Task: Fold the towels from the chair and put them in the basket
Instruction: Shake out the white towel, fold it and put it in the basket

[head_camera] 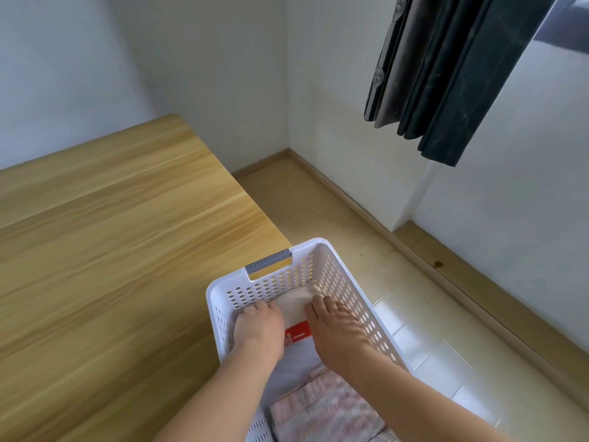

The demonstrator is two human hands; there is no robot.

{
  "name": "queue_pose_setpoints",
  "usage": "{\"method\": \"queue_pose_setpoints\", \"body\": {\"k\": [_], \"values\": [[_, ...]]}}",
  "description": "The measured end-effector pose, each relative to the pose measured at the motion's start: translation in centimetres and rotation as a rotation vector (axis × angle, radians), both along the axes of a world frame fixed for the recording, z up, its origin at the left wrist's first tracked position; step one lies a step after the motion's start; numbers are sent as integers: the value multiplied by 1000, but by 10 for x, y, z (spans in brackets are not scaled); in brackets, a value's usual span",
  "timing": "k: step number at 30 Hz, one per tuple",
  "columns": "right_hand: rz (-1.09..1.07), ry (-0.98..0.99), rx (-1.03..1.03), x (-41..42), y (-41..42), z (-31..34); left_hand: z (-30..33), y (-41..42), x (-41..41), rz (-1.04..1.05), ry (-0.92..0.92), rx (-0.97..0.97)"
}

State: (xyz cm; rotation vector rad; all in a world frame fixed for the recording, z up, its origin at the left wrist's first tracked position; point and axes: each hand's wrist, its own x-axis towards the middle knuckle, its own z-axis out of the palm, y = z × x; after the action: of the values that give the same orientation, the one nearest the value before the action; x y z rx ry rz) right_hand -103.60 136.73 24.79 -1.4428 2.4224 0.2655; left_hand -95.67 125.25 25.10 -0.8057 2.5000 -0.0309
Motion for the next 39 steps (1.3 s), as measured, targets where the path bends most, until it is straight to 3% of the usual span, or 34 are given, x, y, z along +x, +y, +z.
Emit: {"method": "queue_pose_setpoints", "body": {"k": [8, 16, 21, 28, 39], "values": [[-123, -102, -30, 7, 3, -7, -1, -2, -3, -51, -6, -42], [-206, -243, -163, 9, 9, 31, 36, 3, 0, -84, -29, -11], [-296, -301, -271, 21, 27, 80, 92, 5, 25, -120, 170, 45], [-402, -278, -410, 61, 45, 149, 160, 2, 77, -198, 388, -153], [-414, -172, -557, 179, 10, 235, 228, -36, 201, -211, 703, -82]]}}
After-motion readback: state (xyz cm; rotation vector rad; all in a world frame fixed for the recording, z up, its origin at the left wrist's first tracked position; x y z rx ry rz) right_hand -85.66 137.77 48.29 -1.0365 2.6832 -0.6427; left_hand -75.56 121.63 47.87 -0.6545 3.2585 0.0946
